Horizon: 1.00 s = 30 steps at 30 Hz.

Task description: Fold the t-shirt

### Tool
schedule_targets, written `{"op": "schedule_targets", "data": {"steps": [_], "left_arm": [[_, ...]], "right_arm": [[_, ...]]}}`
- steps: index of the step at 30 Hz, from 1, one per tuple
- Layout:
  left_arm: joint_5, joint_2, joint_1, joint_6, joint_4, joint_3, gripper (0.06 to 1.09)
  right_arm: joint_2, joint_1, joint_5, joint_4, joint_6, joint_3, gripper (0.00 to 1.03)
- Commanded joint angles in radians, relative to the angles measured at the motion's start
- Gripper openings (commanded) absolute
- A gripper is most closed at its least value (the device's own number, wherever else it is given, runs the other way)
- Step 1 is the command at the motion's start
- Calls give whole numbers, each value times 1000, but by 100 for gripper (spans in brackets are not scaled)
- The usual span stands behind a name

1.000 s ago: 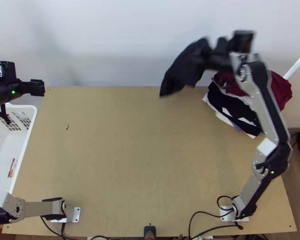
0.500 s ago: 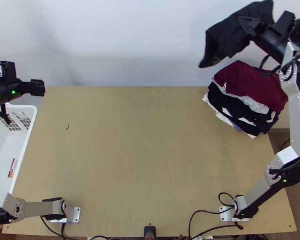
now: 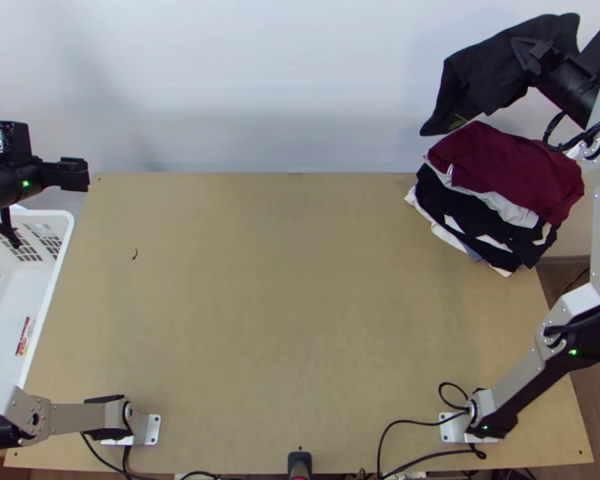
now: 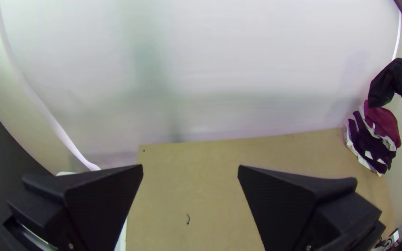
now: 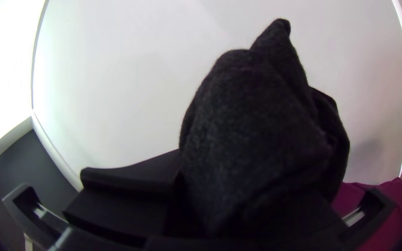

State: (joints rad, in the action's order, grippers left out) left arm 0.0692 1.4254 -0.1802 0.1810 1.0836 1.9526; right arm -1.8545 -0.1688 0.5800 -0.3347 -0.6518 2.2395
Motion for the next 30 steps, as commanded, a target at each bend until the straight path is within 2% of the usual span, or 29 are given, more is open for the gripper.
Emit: {"op": "schedule_targets", "data": {"steps": [1,12,24,30], "left_arm": [[-3,-22,5,14,-4,31,105],[-3,-13,5,9,-7,29,105],[-3,-8,2,9,-8,17,105],[-3,-6,10,15,-16,17,105]], "right_arm": [[-38,-21,23,46,-11,9,3],[-120,-58,64,19,-6,25,3],[-100,-141,41,-208,187,11,3],[-91,-193,34,-280,241,-6,3]]}}
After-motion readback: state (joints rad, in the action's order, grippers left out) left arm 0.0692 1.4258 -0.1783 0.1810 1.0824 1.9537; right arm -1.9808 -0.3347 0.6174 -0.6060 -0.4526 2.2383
